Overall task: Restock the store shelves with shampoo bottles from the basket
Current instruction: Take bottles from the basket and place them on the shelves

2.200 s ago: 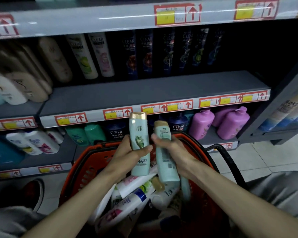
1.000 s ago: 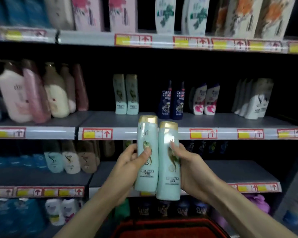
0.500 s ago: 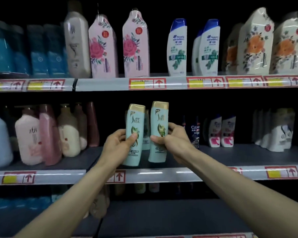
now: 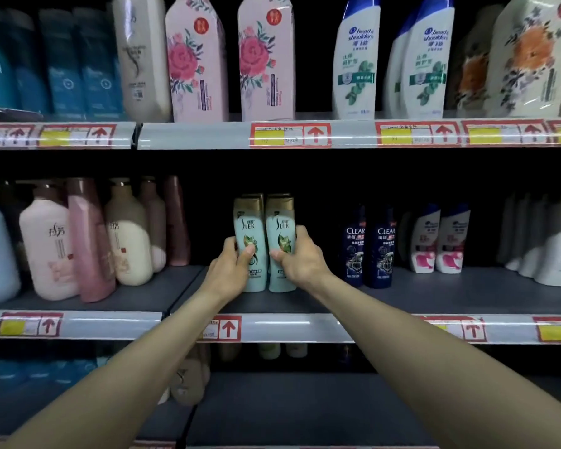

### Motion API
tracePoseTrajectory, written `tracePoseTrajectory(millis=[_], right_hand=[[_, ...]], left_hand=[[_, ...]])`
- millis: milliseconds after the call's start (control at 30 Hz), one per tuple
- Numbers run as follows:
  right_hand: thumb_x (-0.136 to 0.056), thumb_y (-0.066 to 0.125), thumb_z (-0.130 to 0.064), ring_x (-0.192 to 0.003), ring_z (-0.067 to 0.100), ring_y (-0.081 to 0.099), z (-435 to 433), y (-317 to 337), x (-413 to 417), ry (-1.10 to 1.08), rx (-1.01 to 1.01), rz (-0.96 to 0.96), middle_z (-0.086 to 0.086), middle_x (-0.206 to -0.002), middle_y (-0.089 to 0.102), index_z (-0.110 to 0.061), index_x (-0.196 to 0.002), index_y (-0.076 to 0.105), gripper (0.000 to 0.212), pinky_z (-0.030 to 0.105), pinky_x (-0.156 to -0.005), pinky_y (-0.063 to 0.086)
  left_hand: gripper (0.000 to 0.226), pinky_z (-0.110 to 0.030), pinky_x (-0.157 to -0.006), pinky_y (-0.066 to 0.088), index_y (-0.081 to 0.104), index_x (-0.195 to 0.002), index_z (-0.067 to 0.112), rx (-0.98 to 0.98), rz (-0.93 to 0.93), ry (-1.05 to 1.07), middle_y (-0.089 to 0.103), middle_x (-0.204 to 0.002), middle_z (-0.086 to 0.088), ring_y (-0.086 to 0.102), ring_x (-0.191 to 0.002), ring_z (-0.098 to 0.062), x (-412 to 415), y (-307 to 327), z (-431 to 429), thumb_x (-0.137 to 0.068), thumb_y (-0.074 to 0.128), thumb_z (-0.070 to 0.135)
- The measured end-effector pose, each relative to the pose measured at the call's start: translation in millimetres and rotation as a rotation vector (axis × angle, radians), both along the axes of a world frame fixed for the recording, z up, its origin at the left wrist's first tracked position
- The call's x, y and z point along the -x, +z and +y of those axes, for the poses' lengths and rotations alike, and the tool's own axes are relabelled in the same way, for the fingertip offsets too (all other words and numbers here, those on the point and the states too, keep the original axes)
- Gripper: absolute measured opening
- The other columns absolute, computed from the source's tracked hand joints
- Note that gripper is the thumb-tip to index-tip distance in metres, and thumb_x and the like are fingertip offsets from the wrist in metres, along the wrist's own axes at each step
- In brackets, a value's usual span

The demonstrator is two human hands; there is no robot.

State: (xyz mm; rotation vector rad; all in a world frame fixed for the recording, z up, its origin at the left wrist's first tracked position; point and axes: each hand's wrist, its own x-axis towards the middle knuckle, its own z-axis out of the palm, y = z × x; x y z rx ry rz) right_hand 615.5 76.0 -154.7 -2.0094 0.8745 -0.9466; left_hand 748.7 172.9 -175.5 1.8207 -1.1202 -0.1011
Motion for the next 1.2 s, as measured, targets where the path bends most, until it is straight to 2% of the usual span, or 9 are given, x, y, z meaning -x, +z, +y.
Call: tracePoseTrajectory(millis=[67, 133, 233, 400, 533, 767, 1000, 1100, 1200], right_hand=[[-0.093, 0.072, -0.040, -0.117, 0.031, 0.055, 5, -6, 4, -0.068, 0.081, 0.207, 0.009, -0.128, 0.048, -0.019, -0.135, 0.043, 0.054, 0.045, -0.099, 0.051], [-0.092, 0.073, -0.044, -0.119, 0.036, 0.055, 9, -13, 11, -0.144, 0.114, 0.295, 0.013, -0.131, 0.046, -0.016, -0.137, 0.041, 0.063, 0.049, -0.099, 0.050], [-0.092, 0.073, -0.042, -0.116, 0.037, 0.060, 12, -20, 17, -0.180, 0.121, 0.293, 0.014, -0.128, 0.058, -0.010, -0.130, 0.045, 0.057, 0.048, -0.095, 0.053], [-0.095, 0.068, -0.043, -0.112, 0.034, 0.062, 8, -22, 11, -0.225, 0.149, 0.307, 0.011, -0.121, 0.065, -0.012, -0.122, 0.054, 0.043, 0.043, -0.088, 0.055], [-0.091, 0.069, -0.050, -0.112, 0.033, 0.063, -1, -22, 3, -0.241, 0.168, 0.370, 0.007, -0.122, 0.065, -0.019, -0.126, 0.050, 0.051, 0.040, -0.081, 0.045], [-0.085, 0.072, -0.060, -0.107, 0.033, 0.064, -15, -26, -10, -0.312, 0.178, 0.379, 0.007, -0.114, 0.065, -0.017, -0.116, 0.042, 0.061, 0.039, -0.070, 0.038], [-0.086, 0.067, -0.066, -0.106, 0.033, 0.065, -19, -29, -18, -0.342, 0.201, 0.410, 0.008, -0.113, 0.066, -0.017, -0.120, 0.046, 0.063, 0.038, -0.070, 0.039], [-0.087, 0.064, -0.067, -0.108, 0.032, 0.064, -19, -27, -18, -0.316, 0.187, 0.439, 0.008, -0.116, 0.066, -0.018, -0.122, 0.048, 0.062, 0.038, -0.073, 0.042], [-0.087, 0.064, -0.067, -0.112, 0.030, 0.063, -18, -22, -12, -0.245, 0.097, 0.457, 0.007, -0.121, 0.064, -0.017, -0.127, 0.050, 0.066, 0.038, -0.081, 0.049]], left_hand=[[0.039, -0.038, -0.099, 0.050, 0.053, -0.132, 0.019, -0.101, -0.024, -0.009, 0.069, -0.127, -0.001, 0.065, -0.118, -0.022, -4, -3, 4, -0.103, 0.054, 0.046], [0.040, -0.036, -0.102, 0.051, 0.061, -0.129, 0.017, -0.167, -0.048, -0.002, 0.071, -0.126, 0.000, 0.066, -0.118, -0.021, -6, -10, 6, -0.099, 0.064, 0.044], [0.038, -0.043, -0.103, 0.052, 0.068, -0.124, 0.020, -0.219, -0.080, 0.054, 0.071, -0.125, -0.001, 0.066, -0.117, -0.024, -5, -14, 4, -0.097, 0.065, 0.046], [0.042, -0.048, -0.104, 0.050, 0.064, -0.127, 0.016, -0.321, -0.120, 0.139, 0.063, -0.129, -0.010, 0.059, -0.119, -0.032, 1, -8, -11, -0.100, 0.057, 0.049], [0.042, -0.049, -0.103, 0.050, 0.063, -0.126, 0.013, -0.325, -0.118, 0.141, 0.063, -0.130, -0.012, 0.060, -0.118, -0.034, -1, -7, -22, -0.101, 0.057, 0.047], [0.046, -0.048, -0.102, 0.049, 0.061, -0.125, 0.011, -0.330, -0.123, 0.193, 0.059, -0.130, -0.017, 0.058, -0.119, -0.039, -3, -14, -31, -0.102, 0.052, 0.051], [0.052, -0.044, -0.087, 0.046, 0.060, -0.121, 0.010, -0.345, -0.226, 0.267, 0.064, -0.123, -0.019, 0.060, -0.115, -0.042, 0, -24, -37, -0.104, 0.042, 0.055], [0.052, -0.045, -0.090, 0.047, 0.062, -0.118, 0.010, -0.340, -0.225, 0.271, 0.065, -0.121, -0.018, 0.061, -0.112, -0.041, 1, -25, -36, -0.104, 0.041, 0.056], [0.050, -0.045, -0.093, 0.050, 0.064, -0.119, 0.011, -0.302, -0.137, 0.246, 0.065, -0.122, -0.017, 0.061, -0.113, -0.040, 2, -21, -30, -0.103, 0.045, 0.055]])
